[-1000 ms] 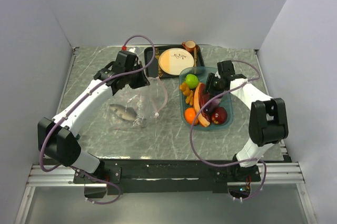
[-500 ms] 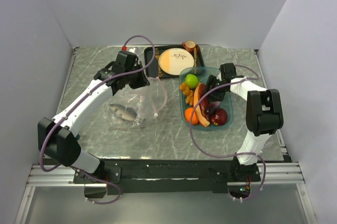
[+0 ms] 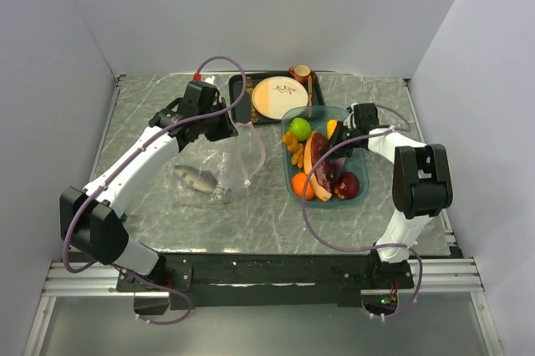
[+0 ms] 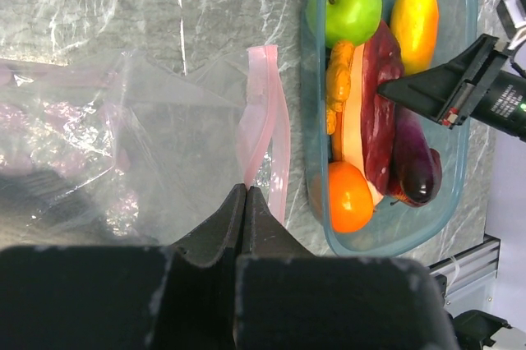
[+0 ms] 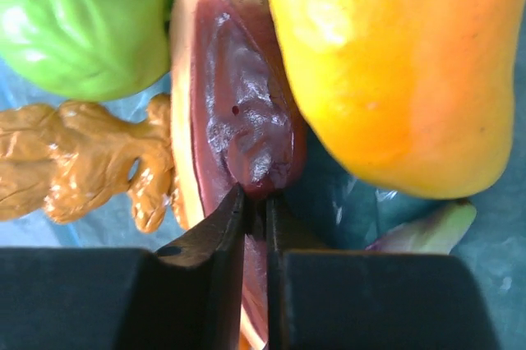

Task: Place the food in the zip-top bag and seal the zipper
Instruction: Pick up the fake food from the bin.

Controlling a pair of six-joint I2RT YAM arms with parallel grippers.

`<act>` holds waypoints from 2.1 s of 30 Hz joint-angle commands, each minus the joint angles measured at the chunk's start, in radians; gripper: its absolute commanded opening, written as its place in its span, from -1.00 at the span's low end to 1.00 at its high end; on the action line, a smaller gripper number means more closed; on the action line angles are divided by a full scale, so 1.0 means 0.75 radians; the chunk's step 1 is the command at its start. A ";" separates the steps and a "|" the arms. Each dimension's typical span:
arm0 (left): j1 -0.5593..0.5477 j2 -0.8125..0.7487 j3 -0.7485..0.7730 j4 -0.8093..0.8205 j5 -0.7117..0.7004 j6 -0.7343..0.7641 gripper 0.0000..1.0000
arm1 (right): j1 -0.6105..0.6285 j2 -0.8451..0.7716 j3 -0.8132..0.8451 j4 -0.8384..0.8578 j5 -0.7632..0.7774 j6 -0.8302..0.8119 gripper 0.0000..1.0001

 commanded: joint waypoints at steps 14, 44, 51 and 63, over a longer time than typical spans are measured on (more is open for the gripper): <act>-0.007 -0.038 -0.020 0.052 0.029 0.001 -0.99 | 0.014 -0.459 -0.042 -0.068 0.068 -0.012 -0.81; -0.007 -0.002 0.025 0.036 0.053 0.019 -0.99 | 0.284 -0.328 0.089 -0.121 0.435 -0.049 0.37; -0.007 0.009 0.031 0.040 0.062 0.021 -0.99 | 0.251 -0.486 -0.038 -0.135 0.473 -0.017 0.71; -0.007 0.015 0.029 0.036 0.060 0.029 -0.99 | 0.084 -0.617 -0.260 -0.164 0.316 -0.008 0.54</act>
